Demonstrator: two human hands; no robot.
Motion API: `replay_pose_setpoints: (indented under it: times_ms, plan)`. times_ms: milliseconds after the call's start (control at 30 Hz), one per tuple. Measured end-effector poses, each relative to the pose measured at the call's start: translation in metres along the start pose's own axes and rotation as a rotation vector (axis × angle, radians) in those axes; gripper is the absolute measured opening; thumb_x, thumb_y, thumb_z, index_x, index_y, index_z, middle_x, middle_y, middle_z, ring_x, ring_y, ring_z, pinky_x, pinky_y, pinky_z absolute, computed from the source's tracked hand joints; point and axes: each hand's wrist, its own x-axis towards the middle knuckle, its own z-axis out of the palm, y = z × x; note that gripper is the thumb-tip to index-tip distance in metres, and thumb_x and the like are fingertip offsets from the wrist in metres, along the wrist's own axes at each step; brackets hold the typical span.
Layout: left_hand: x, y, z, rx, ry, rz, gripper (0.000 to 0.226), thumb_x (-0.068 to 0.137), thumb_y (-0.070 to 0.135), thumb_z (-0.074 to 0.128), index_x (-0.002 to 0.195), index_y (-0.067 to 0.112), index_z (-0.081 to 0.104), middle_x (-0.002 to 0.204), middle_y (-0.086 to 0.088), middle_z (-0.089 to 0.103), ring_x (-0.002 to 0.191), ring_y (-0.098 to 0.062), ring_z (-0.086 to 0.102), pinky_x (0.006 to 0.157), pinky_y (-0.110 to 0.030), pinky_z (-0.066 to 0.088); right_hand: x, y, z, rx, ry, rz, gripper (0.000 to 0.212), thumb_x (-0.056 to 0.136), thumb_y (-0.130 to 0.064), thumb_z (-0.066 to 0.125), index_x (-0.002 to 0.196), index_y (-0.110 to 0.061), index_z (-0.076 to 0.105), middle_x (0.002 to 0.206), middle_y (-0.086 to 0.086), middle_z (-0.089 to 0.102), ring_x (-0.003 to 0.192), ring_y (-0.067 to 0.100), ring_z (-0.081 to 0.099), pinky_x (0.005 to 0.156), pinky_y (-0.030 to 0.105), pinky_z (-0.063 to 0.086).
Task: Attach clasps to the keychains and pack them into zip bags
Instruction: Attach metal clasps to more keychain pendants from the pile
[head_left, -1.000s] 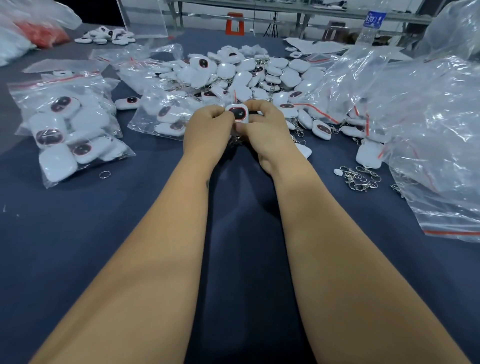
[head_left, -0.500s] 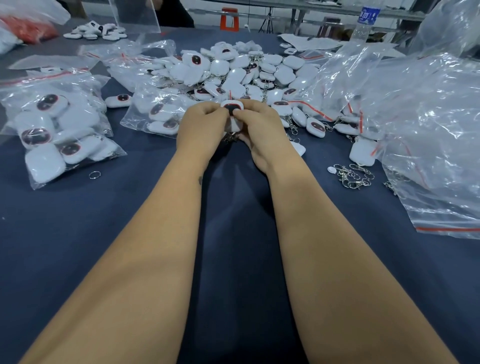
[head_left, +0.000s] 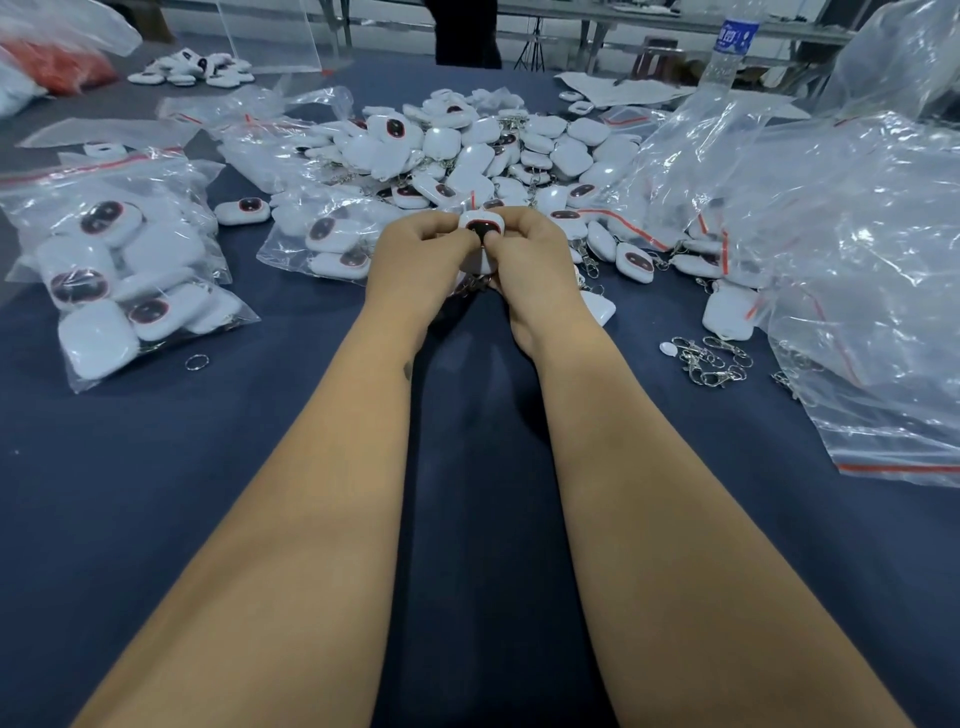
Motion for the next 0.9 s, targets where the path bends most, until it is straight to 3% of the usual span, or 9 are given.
replay_pose_setpoints:
  times_ms: [100, 167, 233, 367, 533, 600, 767, 900]
  plan:
    - [-0.0005, 0.0012, 0.0, 0.005, 0.011, -0.006, 0.011, 0.077, 0.024, 0.064, 0.071, 0.03, 0.071, 0.061, 0.015, 0.065, 0.057, 0.0, 0.057, 0.054, -0.013, 0.046, -0.0011, -0.0006, 0.0005, -0.001, 0.004, -0.004, 0.028, 0.093, 0.009, 0.041, 0.093, -0.012, 0.059, 0.079, 0.006, 0.067, 0.066, 0.015, 0.066, 0.076, 0.032, 0.057]
    - [0.0, 0.0021, 0.001, 0.012, 0.02, -0.027, 0.009, 0.07, 0.03, 0.062, 0.072, 0.029, 0.071, 0.061, 0.016, 0.065, 0.057, 0.0, 0.057, 0.057, -0.015, 0.047, -0.0014, -0.0005, 0.0007, -0.007, 0.007, -0.005, 0.027, 0.092, 0.009, 0.041, 0.098, -0.009, 0.061, 0.081, 0.007, 0.068, 0.066, 0.014, 0.066, 0.072, 0.028, 0.057]
    - [0.001, 0.0016, 0.002, 0.024, 0.026, -0.042, 0.013, 0.067, 0.033, 0.061, 0.074, 0.028, 0.071, 0.062, 0.016, 0.065, 0.059, -0.002, 0.058, 0.063, -0.023, 0.048, -0.0009, 0.0005, 0.0011, -0.021, 0.015, 0.0, 0.027, 0.093, 0.008, 0.042, 0.108, -0.004, 0.061, 0.086, 0.009, 0.069, 0.067, 0.014, 0.067, 0.077, 0.032, 0.057]
    - [0.0016, -0.0003, 0.0028, 0.075, 0.032, -0.031, 0.012, 0.072, 0.034, 0.059, 0.075, 0.031, 0.07, 0.066, 0.017, 0.067, 0.065, -0.001, 0.06, 0.074, -0.032, 0.051, 0.0005, 0.0013, 0.002, -0.03, 0.02, 0.006, 0.028, 0.092, 0.007, 0.044, 0.112, -0.002, 0.061, 0.088, 0.01, 0.069, 0.075, 0.018, 0.067, 0.087, 0.04, 0.056]
    - [0.0023, 0.0023, 0.0029, 0.061, 0.039, -0.058, 0.014, 0.069, 0.032, 0.057, 0.075, 0.03, 0.069, 0.071, 0.013, 0.069, 0.072, -0.008, 0.062, 0.079, -0.033, 0.052, 0.0018, 0.0022, 0.0014, -0.046, 0.001, -0.013, 0.026, 0.092, 0.006, 0.045, 0.108, -0.005, 0.062, 0.084, 0.005, 0.067, 0.078, 0.018, 0.066, 0.083, 0.035, 0.056]
    - [0.0028, 0.0014, 0.0025, 0.063, 0.032, -0.054, 0.011, 0.077, 0.026, 0.059, 0.078, 0.031, 0.069, 0.075, 0.011, 0.071, 0.076, -0.01, 0.065, 0.081, -0.035, 0.053, 0.0023, 0.0027, 0.0009, -0.066, -0.002, -0.018, 0.026, 0.092, 0.005, 0.046, 0.107, -0.006, 0.063, 0.084, 0.004, 0.067, 0.082, 0.019, 0.065, 0.083, 0.035, 0.055]
    - [0.0041, 0.0004, 0.0013, 0.014, 0.07, -0.047, 0.026, 0.086, 0.012, 0.058, 0.075, 0.031, 0.071, 0.071, 0.011, 0.07, 0.068, -0.006, 0.062, 0.058, -0.019, 0.047, 0.0034, 0.0044, 0.0023, -0.083, -0.01, -0.01, 0.024, 0.091, 0.004, 0.048, 0.103, -0.01, 0.063, 0.088, 0.006, 0.068, 0.088, 0.022, 0.065, 0.093, 0.043, 0.053]
    - [0.0021, 0.0015, 0.0, -0.05, 0.07, -0.04, 0.029, 0.085, 0.008, 0.059, 0.074, 0.03, 0.075, 0.066, 0.007, 0.069, 0.061, -0.008, 0.06, 0.049, -0.016, 0.044, 0.0037, 0.004, 0.0018, -0.048, -0.017, -0.005, 0.023, 0.087, 0.004, 0.05, 0.093, -0.011, 0.066, 0.085, 0.011, 0.067, 0.081, 0.022, 0.064, 0.086, 0.043, 0.054]
